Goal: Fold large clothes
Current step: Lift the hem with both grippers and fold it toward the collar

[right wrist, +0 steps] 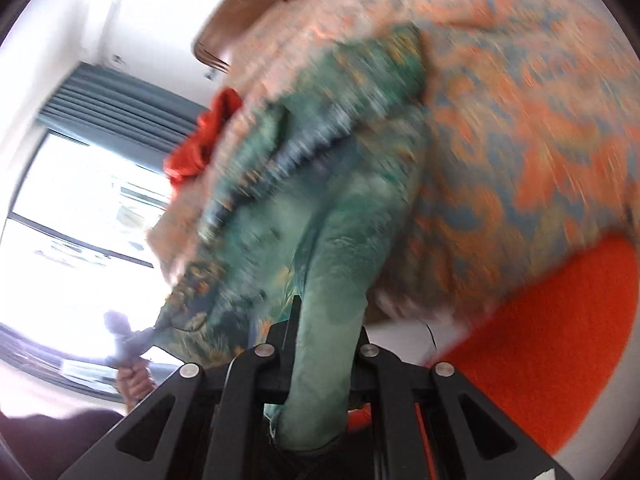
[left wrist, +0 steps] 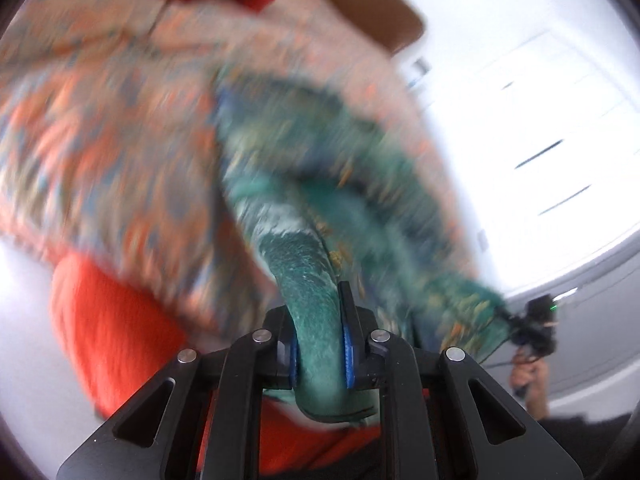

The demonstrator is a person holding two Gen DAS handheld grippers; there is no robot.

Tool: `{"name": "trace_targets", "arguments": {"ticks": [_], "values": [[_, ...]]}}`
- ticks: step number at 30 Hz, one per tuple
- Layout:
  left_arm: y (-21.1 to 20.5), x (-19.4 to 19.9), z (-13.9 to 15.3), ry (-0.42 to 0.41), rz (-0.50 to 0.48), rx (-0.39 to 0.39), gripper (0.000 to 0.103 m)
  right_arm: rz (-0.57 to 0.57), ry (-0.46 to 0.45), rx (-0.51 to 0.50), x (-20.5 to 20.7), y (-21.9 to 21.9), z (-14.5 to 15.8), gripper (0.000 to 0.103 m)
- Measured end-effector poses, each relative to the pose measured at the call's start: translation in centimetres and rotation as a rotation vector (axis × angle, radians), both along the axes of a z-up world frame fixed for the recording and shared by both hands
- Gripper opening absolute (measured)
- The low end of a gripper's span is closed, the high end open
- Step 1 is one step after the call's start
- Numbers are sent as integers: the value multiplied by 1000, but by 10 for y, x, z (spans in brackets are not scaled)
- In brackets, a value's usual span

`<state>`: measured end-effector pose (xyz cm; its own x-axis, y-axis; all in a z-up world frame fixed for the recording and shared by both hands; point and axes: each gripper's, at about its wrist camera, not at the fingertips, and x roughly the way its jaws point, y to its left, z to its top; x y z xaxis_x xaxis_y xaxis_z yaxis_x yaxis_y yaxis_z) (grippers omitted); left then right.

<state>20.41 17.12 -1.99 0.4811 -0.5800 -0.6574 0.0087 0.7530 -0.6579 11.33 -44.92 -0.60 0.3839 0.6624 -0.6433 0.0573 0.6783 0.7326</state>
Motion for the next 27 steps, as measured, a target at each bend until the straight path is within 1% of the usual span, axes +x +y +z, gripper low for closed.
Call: {"name": "trace_targets", "arguments": {"ticks": [2,4,5,6,7,10,12,13,14,15,16,17,18,19,20,21,22,23,24,25,27], "values": [[-1,45,14,-36,8,-15,15,0,-59,23,32,-6,17,11],[-7,104,23,-81,15,21,15,-12,-123,36,80,-15,33,11],[-8,126,22,-91,24,34,15,-19,-146,36,102,-19,37,11],[-12,155,20,-99,34,46,15,-36,-174,27,134,-26,40,11],[-15,177,17,-101,43,58,15,-53,-187,24,153,-29,39,11],[-28,260,-5,-62,86,85,16,-126,-192,36,227,-41,19,11],[-38,299,-22,-29,105,113,18,-160,-168,33,275,-47,-5,11],[-42,310,-31,-13,110,130,21,-178,-154,28,289,-46,-14,11],[-46,325,-41,11,121,148,28,-197,-134,27,305,-43,-28,12],[-48,339,-51,35,124,161,32,-218,-100,33,325,-44,-45,13],[-47,346,-59,55,124,164,39,-237,-70,41,332,-44,-58,15],[-48,355,-67,79,127,162,45,-263,-14,57,343,-46,-74,16],[-49,361,-70,89,127,156,48,-277,28,74,344,-46,-87,21],[-48,365,-69,86,124,143,55,-295,68,123,348,-48,-100,29],[-46,360,-66,71,123,135,68,-317,81,190,353,-52,-108,34],[-42,358,-58,35,131,137,77,-343,82,271,354,-58,-113,47],[-37,349,-52,2,137,144,93,-358,80,327,349,-59,-114,59],[-31,343,-44,-42,137,148,98,-376,76,387,348,-63,-114,63],[-25,339,-37,-82,125,151,98,-395,60,424,349,-71,-110,68],[-20,327,-35,-102,105,154,99,-403,42,412,346,-73,-103,70],[-13,320,-34,-127,44,170,99,-397,-15,323,344,-82,-84,73]]}}
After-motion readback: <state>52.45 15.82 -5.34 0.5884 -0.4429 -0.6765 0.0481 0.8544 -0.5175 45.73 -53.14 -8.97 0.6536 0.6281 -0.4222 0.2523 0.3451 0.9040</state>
